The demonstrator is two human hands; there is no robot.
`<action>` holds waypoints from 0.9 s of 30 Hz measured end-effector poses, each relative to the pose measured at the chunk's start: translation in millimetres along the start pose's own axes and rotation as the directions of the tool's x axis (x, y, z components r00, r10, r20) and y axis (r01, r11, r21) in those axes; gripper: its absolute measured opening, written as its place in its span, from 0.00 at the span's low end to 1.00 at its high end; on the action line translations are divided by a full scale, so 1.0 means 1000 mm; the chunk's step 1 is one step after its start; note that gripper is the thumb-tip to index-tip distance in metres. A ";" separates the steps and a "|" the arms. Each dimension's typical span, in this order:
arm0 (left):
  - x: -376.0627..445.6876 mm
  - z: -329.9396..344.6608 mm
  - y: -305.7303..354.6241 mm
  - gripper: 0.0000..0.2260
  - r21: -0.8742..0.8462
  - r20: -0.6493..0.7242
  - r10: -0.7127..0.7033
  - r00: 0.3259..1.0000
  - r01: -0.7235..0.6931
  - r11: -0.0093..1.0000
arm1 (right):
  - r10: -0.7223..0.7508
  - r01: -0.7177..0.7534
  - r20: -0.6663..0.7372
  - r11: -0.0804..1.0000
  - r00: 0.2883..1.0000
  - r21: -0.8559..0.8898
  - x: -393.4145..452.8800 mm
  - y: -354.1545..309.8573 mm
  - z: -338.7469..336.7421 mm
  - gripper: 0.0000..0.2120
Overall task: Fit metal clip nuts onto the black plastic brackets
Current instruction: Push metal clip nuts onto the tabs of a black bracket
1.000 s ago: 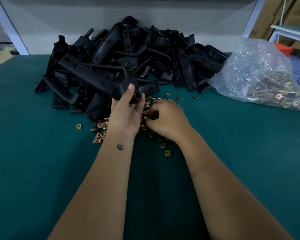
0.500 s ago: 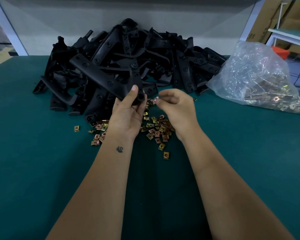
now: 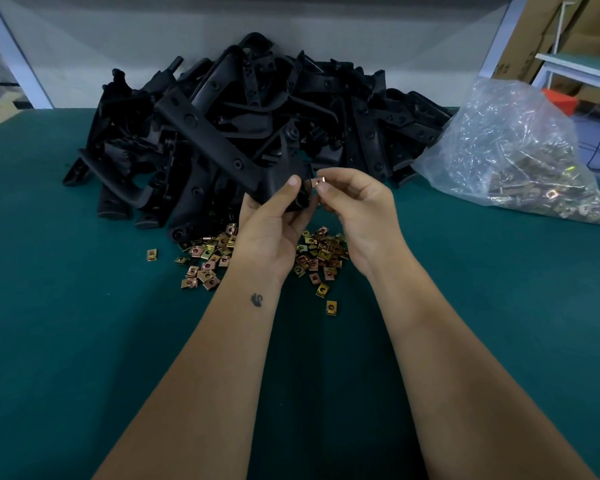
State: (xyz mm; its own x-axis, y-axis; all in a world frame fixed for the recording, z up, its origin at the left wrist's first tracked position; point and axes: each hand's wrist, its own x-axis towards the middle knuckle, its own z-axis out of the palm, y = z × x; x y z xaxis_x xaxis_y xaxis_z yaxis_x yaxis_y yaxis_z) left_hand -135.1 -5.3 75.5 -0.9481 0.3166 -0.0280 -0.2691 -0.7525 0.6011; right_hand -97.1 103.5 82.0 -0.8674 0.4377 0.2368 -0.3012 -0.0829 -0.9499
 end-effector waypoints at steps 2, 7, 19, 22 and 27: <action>0.000 0.000 0.000 0.11 -0.008 0.005 -0.001 1.000 0.001 1.000 | 0.010 -0.010 0.003 1.000 1.000 0.016 0.000 0.000 0.000 0.08; 0.002 -0.002 0.002 0.10 0.002 0.033 -0.007 0.999 0.007 1.000 | 0.043 -0.042 -0.003 0.998 0.999 0.040 0.000 -0.001 0.000 0.08; 0.005 -0.006 0.002 0.16 0.149 0.086 0.028 0.996 -0.041 0.988 | 0.085 -0.084 0.045 0.996 0.995 -0.013 0.000 -0.001 -0.002 0.08; 0.006 -0.009 0.006 0.18 0.233 0.115 0.050 0.992 -0.076 0.970 | 0.112 -0.113 0.043 0.994 0.993 0.010 0.001 -0.001 -0.004 0.07; 0.007 -0.008 0.004 0.21 0.252 0.143 0.084 0.986 -0.118 0.961 | 0.076 -0.077 0.032 0.997 0.997 0.014 0.001 -0.001 -0.003 0.07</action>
State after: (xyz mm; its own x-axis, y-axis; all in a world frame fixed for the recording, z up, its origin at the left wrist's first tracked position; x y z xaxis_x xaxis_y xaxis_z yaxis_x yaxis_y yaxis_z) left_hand -144.2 -10.9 70.9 -0.9332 0.3321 0.1370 -0.1040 -0.6148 0.7818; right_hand -96.2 106.1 82.6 -0.9002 0.4008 0.1701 -0.2394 -0.1292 -0.9623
